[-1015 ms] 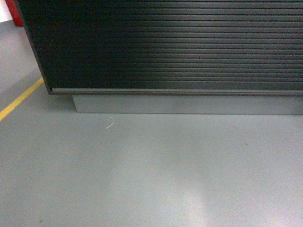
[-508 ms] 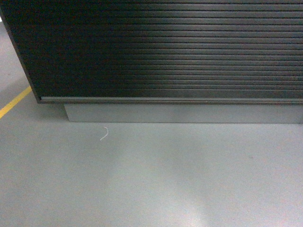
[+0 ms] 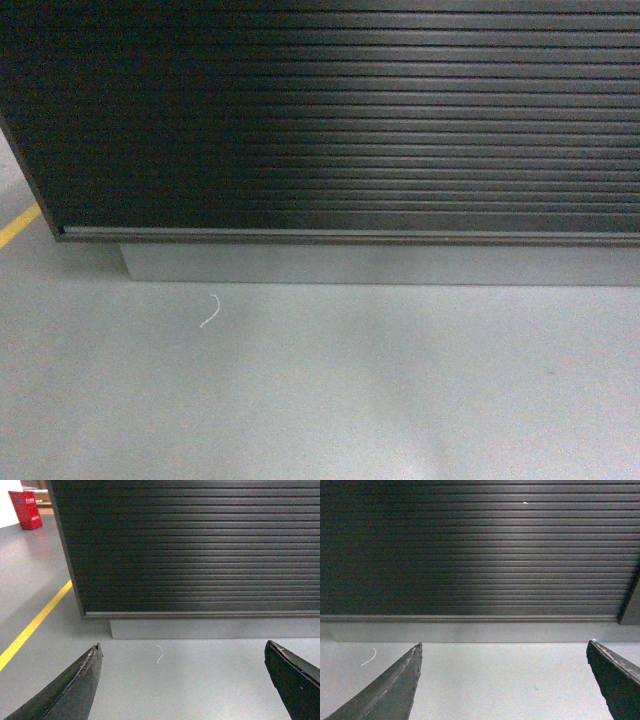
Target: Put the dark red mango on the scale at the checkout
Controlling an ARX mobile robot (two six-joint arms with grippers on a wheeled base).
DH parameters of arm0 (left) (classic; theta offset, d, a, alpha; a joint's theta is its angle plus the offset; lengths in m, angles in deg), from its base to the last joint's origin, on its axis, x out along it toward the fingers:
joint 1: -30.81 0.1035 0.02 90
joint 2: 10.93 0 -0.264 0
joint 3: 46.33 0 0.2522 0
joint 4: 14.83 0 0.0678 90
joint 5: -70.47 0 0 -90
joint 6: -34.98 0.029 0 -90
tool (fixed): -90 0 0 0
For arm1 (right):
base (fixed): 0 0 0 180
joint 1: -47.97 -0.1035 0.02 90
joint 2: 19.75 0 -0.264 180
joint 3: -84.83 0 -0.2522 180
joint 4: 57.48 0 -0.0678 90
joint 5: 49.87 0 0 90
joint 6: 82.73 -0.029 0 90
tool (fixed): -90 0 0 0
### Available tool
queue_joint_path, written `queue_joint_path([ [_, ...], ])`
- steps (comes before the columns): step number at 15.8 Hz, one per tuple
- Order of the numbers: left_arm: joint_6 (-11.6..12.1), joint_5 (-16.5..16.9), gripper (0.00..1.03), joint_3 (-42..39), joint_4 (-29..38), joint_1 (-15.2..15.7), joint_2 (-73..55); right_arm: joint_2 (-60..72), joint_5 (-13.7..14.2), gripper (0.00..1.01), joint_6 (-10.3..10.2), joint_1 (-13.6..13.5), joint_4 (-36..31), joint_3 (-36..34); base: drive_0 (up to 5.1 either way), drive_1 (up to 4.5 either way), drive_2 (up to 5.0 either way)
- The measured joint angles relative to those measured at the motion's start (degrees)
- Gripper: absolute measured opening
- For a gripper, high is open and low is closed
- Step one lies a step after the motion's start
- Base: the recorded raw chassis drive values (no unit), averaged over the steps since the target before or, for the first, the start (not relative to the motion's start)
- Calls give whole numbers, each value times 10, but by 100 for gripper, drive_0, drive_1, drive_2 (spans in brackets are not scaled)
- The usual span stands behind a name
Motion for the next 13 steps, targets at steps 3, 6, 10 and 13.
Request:
queue_joint_path([
  [3,0,0,98,0,1,0,0,0,0,98,0,0,1,0,2,289,-284],
  [6,0,0,98,0,1,0,0,0,0,98,0,0,1,0,2,289,-284],
  [10,0,0,98,0,1,0,0,0,0,98,0,0,2,0,2,289,-284],
  [13,0,0,98,0,0,0,0,0,0,98,0,0,1,0,2,289,-284],
])
